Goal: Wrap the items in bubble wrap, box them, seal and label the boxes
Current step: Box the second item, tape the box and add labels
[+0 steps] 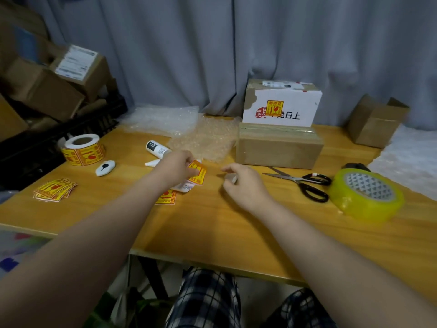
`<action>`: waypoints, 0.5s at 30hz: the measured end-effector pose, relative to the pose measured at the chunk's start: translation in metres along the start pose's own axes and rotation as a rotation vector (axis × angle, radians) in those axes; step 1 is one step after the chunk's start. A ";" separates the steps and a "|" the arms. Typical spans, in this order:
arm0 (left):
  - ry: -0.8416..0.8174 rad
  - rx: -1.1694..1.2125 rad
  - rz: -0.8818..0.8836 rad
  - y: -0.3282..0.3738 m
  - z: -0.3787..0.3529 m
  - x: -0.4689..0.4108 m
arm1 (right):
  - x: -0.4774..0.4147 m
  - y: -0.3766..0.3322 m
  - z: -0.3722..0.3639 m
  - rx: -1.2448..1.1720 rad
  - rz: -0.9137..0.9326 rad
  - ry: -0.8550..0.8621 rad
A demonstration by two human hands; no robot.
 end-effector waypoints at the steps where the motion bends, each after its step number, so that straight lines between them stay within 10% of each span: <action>1: 0.083 0.111 -0.015 0.003 0.003 0.002 | 0.000 0.002 0.002 -0.073 -0.031 0.019; 9: 0.106 0.871 -0.139 0.074 -0.013 0.024 | 0.003 0.006 0.034 -0.649 -0.081 0.151; 15: 0.012 0.920 -0.161 0.102 -0.027 0.025 | 0.011 0.038 0.064 -0.939 -0.216 0.249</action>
Point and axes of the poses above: each hand's wrist, its own x-axis away from the middle knuckle, its own z-axis out of the back of the hand, y = z × x, the point moved 5 cm from there along -x, towards the middle knuckle, and after that the axes turned 4 degrees about -x, right-handed, at the moved point
